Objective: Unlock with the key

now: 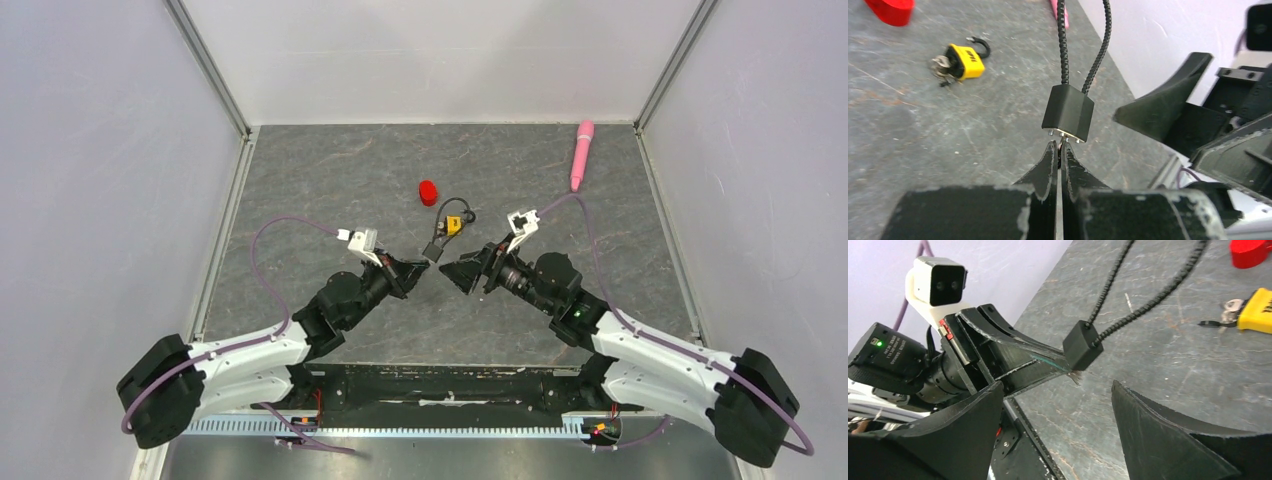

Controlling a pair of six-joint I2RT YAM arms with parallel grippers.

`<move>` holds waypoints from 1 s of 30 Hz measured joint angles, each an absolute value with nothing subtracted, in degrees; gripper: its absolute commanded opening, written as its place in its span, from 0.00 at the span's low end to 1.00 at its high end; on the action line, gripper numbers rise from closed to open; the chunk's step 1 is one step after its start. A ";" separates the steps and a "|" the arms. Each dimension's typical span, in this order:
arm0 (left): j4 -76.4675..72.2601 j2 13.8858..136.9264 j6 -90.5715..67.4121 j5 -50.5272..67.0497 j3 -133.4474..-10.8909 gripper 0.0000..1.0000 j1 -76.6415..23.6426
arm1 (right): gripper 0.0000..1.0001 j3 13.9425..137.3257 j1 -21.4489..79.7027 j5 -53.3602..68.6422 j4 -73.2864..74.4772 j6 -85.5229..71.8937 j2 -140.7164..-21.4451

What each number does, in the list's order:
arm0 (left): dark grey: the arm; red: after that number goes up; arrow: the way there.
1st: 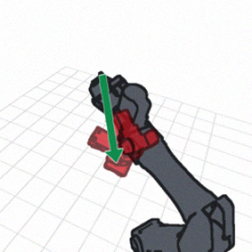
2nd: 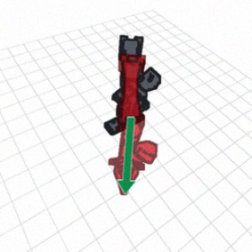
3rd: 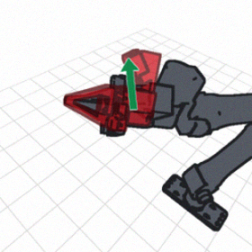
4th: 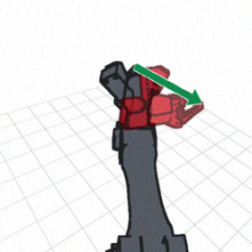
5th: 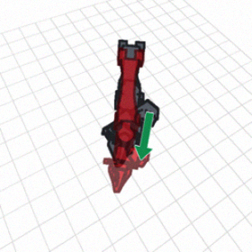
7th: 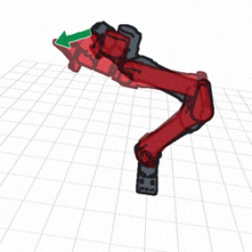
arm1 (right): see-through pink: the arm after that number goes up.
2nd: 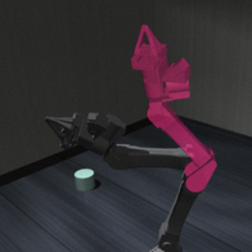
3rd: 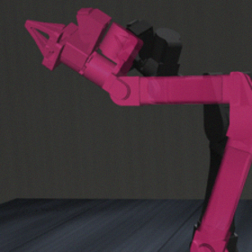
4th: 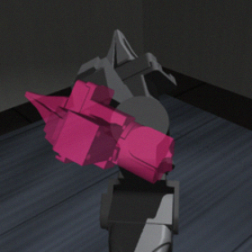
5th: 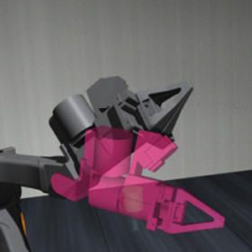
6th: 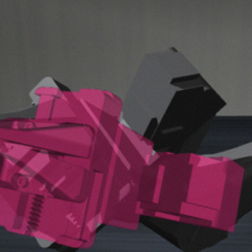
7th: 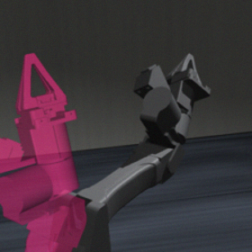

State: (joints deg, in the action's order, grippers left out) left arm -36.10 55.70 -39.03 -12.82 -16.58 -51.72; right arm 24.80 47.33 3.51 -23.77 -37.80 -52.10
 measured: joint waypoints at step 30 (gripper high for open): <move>-44.80 59.31 -47.05 -2.11 -16.60 0.02 -51.70 | 0.42 20.64 46.59 4.84 -38.83 -52.58 -60.07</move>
